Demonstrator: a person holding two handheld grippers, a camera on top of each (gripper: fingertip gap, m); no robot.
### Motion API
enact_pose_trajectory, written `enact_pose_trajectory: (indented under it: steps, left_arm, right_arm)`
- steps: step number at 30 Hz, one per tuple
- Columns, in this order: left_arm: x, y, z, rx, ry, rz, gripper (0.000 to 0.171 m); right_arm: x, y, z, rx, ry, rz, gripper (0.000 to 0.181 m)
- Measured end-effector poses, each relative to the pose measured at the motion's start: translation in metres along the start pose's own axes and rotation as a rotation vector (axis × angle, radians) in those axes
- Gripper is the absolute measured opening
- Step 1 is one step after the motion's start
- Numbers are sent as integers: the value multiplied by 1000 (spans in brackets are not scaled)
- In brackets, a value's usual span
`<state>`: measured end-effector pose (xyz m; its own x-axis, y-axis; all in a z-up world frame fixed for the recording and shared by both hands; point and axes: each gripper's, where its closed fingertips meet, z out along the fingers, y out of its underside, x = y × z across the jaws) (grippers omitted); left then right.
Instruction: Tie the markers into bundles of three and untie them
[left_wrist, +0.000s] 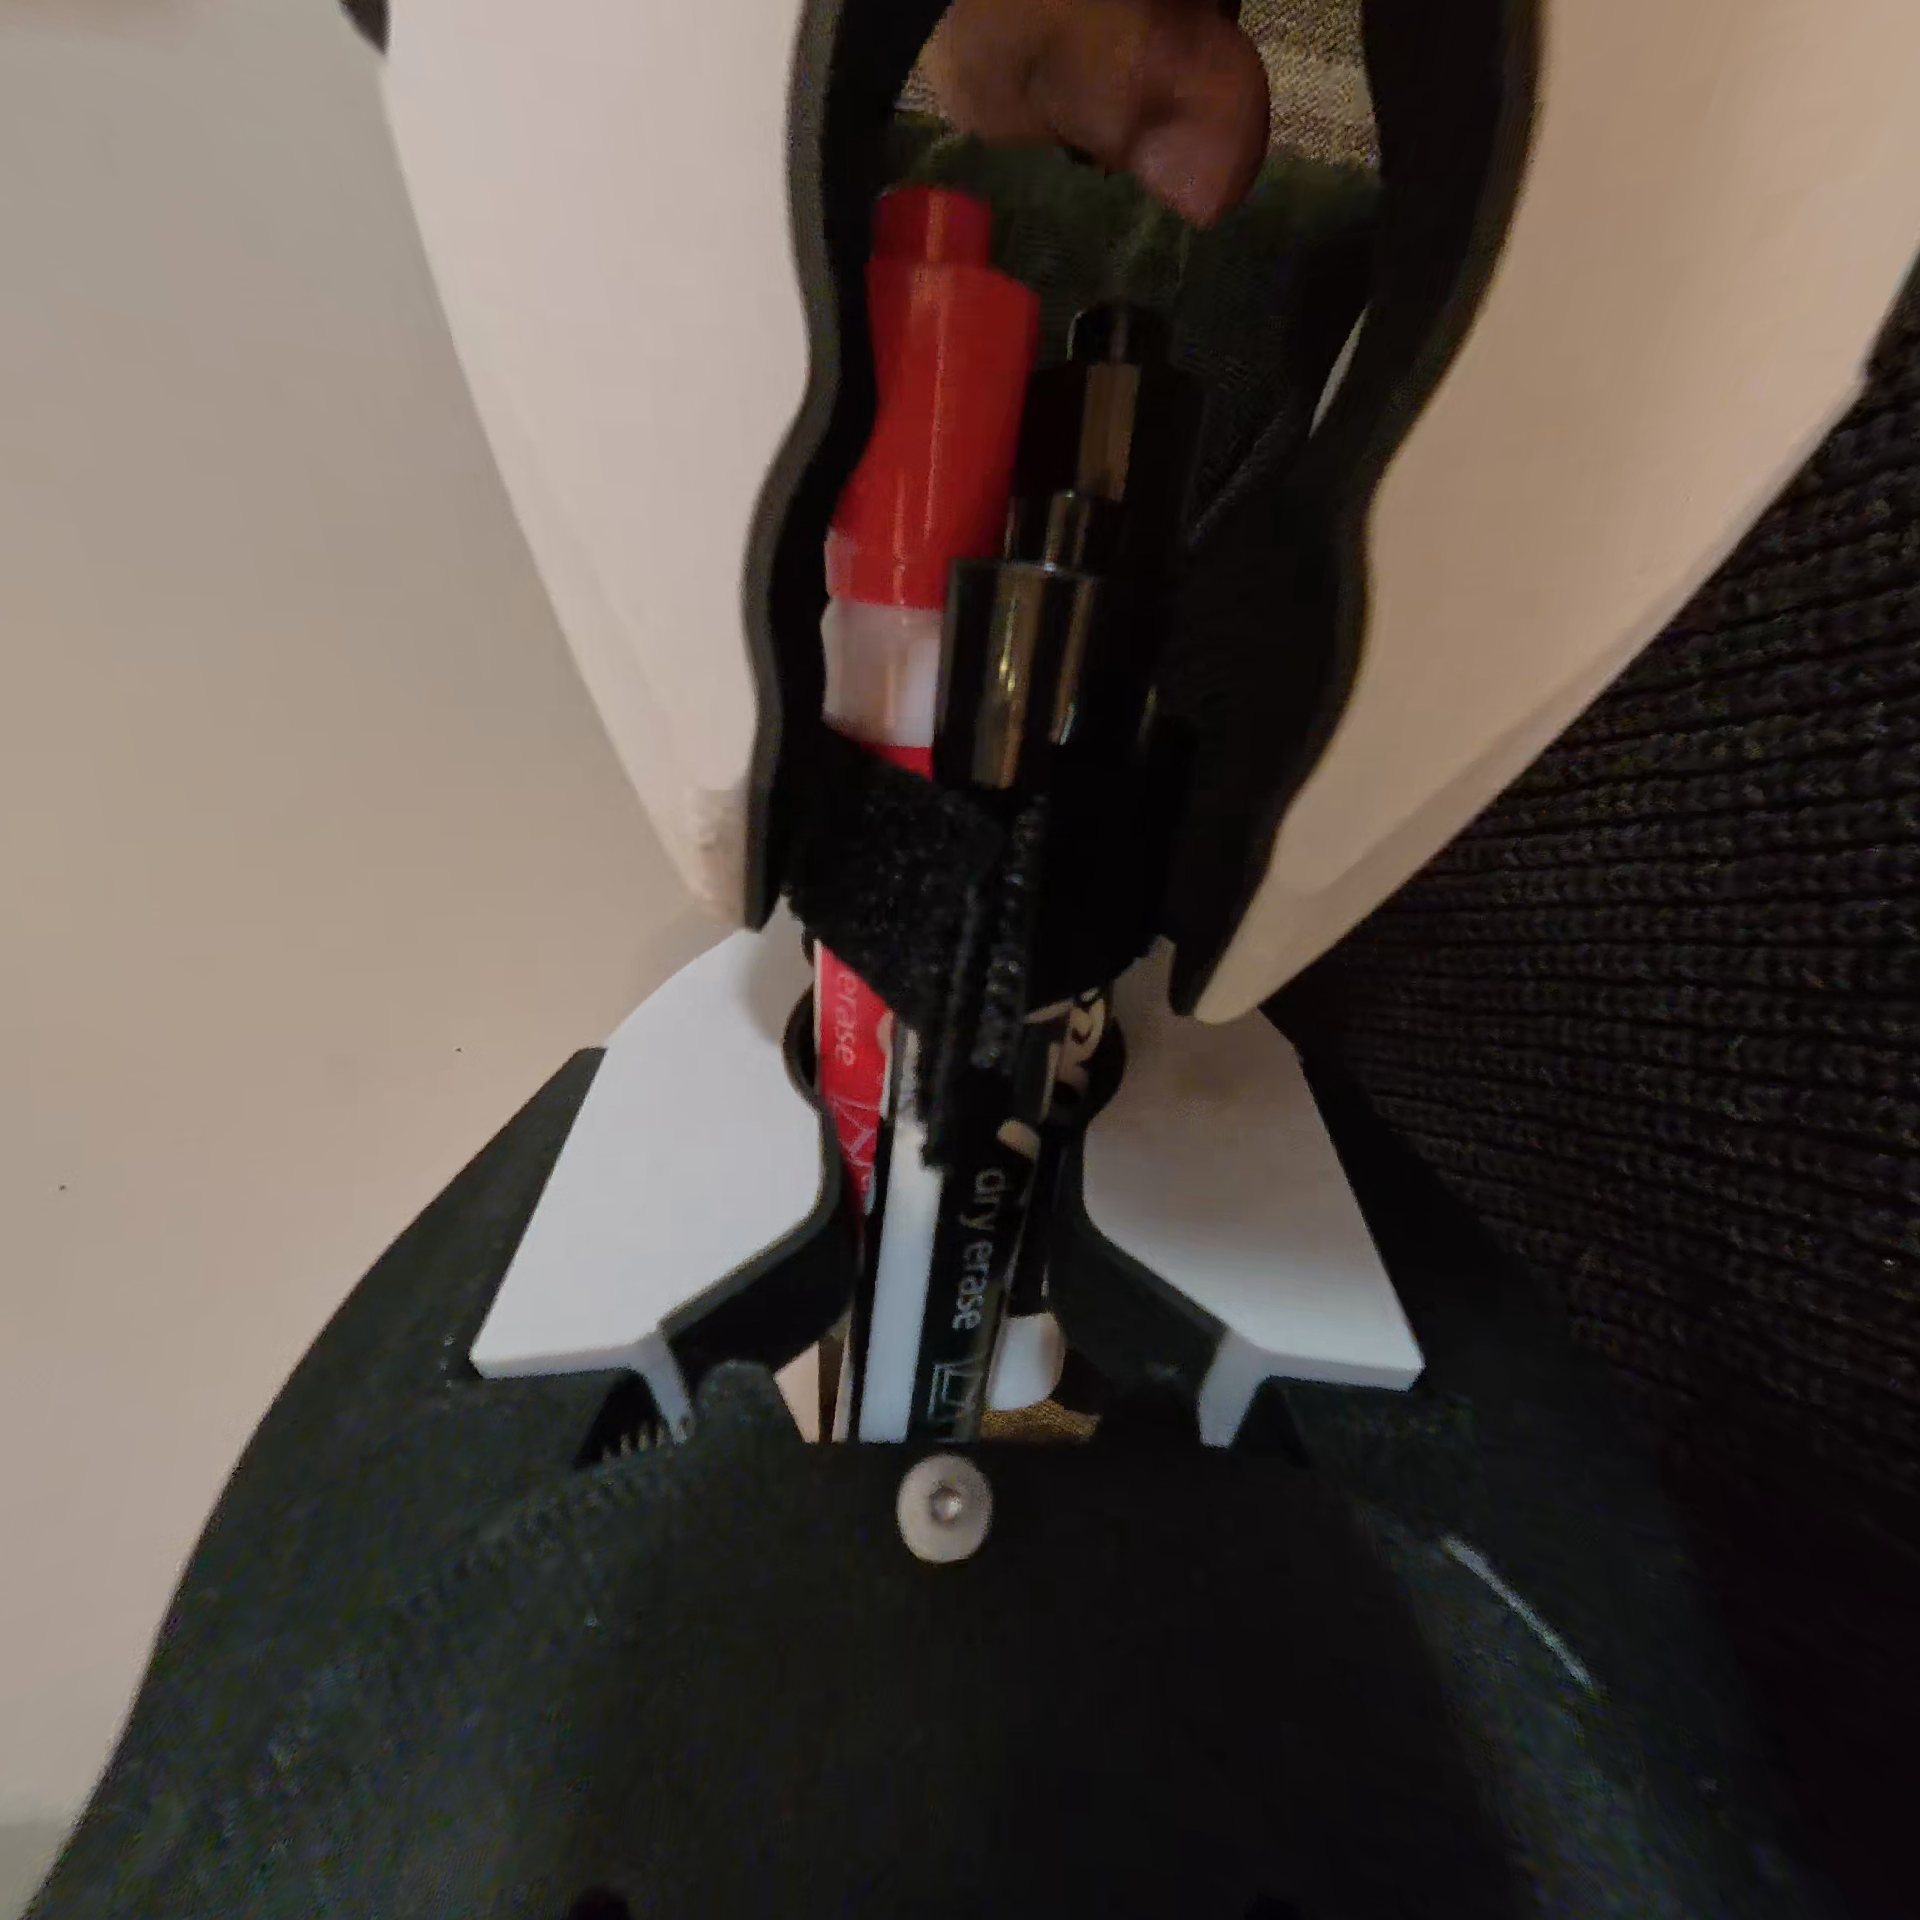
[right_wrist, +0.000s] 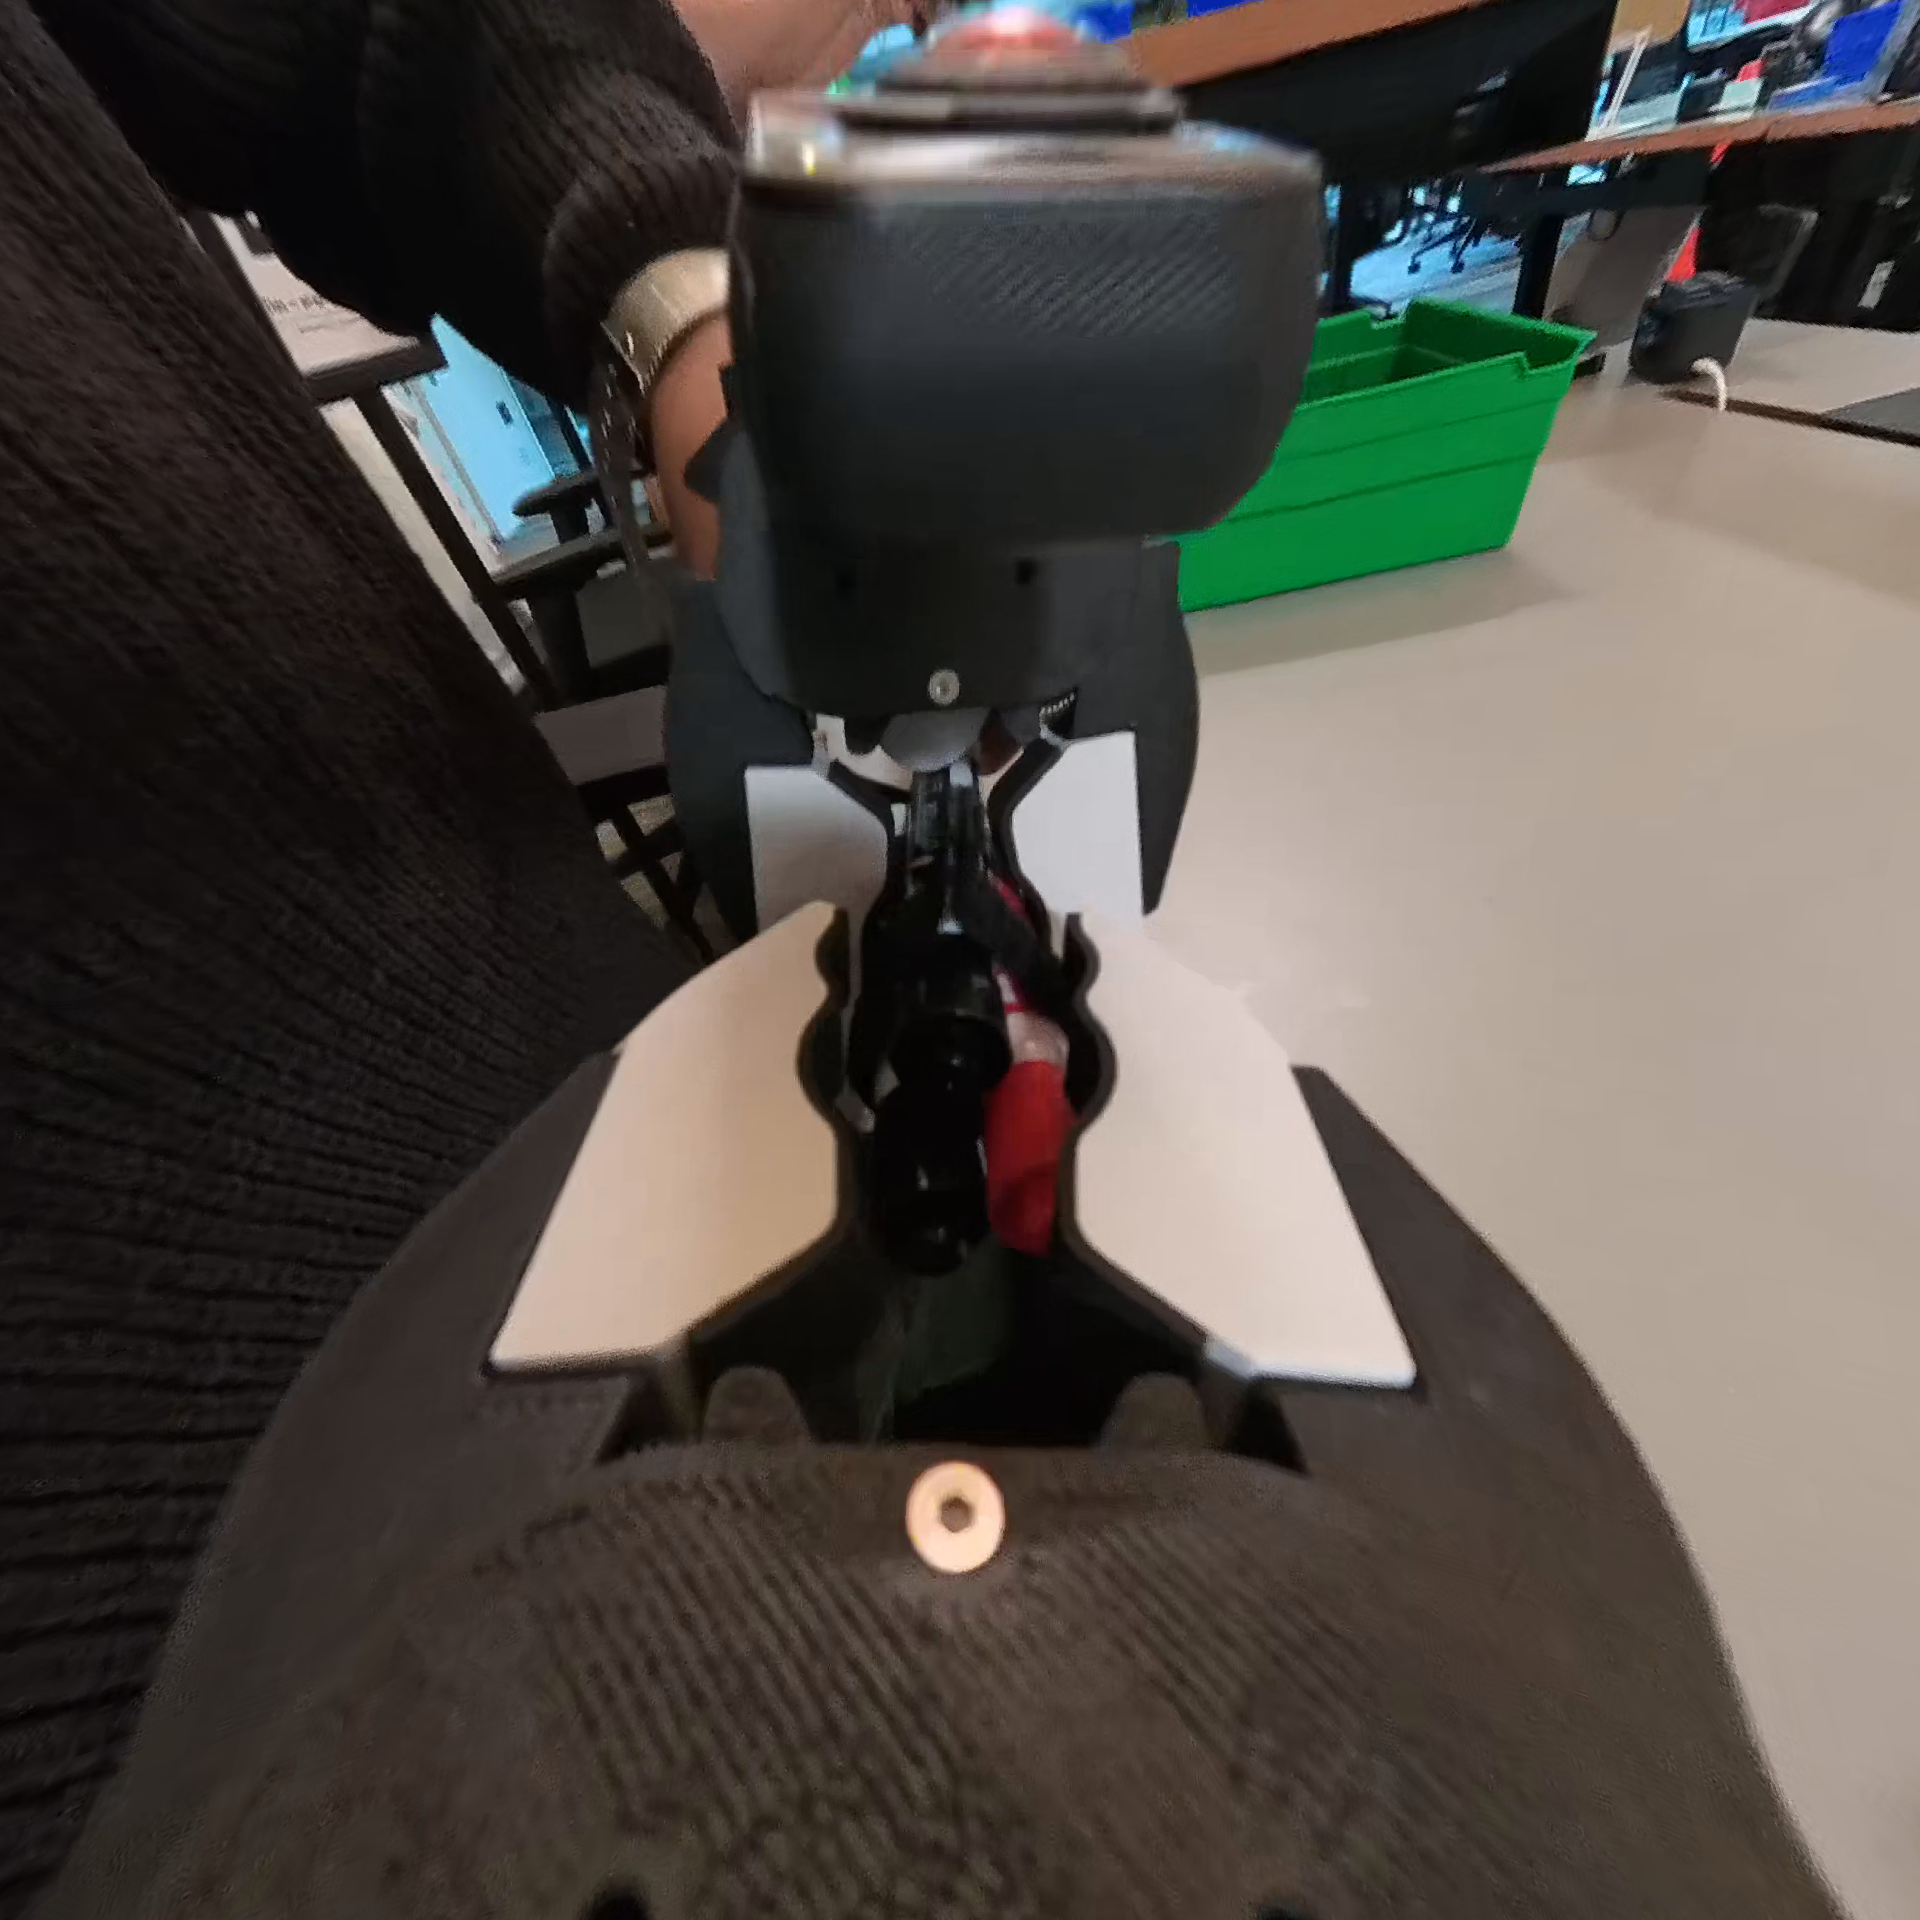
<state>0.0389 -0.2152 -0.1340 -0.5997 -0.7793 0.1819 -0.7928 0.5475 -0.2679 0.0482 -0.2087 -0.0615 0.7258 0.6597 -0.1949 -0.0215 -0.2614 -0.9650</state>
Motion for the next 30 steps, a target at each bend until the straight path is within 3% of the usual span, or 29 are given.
enact_pose_trajectory:
  steps: [5,9,30]
  left_arm:
    - [2,3,1,-7,1,2,43]
    - [4,3,1,-13,7,7,43]
    - [9,2,1,-10,39,-20,43]
  right_arm:
    - [3,7,0,-54,19,-17,48]
    - [-2,11,3,-57,-36,52,41]
    - [-4,5,3,-3,-31,22,35]
